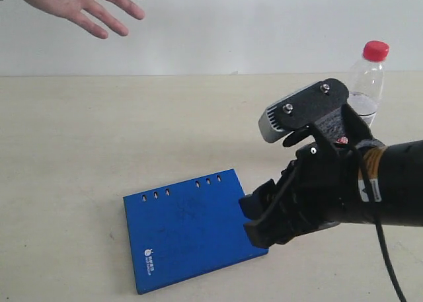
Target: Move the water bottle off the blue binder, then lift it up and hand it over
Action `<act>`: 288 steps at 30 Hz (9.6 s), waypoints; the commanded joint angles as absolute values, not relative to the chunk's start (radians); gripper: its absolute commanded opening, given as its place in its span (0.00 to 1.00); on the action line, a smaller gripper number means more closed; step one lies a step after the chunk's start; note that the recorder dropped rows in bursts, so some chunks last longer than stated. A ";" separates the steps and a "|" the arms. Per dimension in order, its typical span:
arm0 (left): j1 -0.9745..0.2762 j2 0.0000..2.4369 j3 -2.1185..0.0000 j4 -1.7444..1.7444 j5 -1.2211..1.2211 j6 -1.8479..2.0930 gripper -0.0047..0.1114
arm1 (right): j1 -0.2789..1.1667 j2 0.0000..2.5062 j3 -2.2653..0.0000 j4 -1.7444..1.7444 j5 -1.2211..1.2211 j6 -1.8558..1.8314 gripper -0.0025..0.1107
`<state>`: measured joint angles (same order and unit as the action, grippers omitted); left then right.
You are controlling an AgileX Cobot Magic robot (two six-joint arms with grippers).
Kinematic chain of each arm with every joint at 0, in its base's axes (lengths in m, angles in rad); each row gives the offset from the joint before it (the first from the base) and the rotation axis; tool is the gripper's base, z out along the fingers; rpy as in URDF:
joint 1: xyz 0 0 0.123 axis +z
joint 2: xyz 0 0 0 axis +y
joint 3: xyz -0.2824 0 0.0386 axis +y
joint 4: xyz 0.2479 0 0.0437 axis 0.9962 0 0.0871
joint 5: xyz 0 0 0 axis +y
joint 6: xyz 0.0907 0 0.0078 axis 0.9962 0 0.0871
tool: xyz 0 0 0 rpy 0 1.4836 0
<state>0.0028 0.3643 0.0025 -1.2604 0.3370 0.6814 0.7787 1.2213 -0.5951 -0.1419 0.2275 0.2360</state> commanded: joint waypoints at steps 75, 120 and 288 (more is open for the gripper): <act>-0.002 1.851 -0.513 -1.744 1.058 1.834 0.52 | 0.392 1.877 -0.913 1.182 0.575 -1.004 0.57; -0.002 1.911 -0.513 -1.744 1.187 1.879 0.52 | 0.388 1.964 -0.913 1.565 1.086 -1.441 0.49; -0.080 1.201 -0.583 -1.251 1.089 1.553 0.08 | 0.388 1.867 -0.929 0.940 0.920 -1.156 0.49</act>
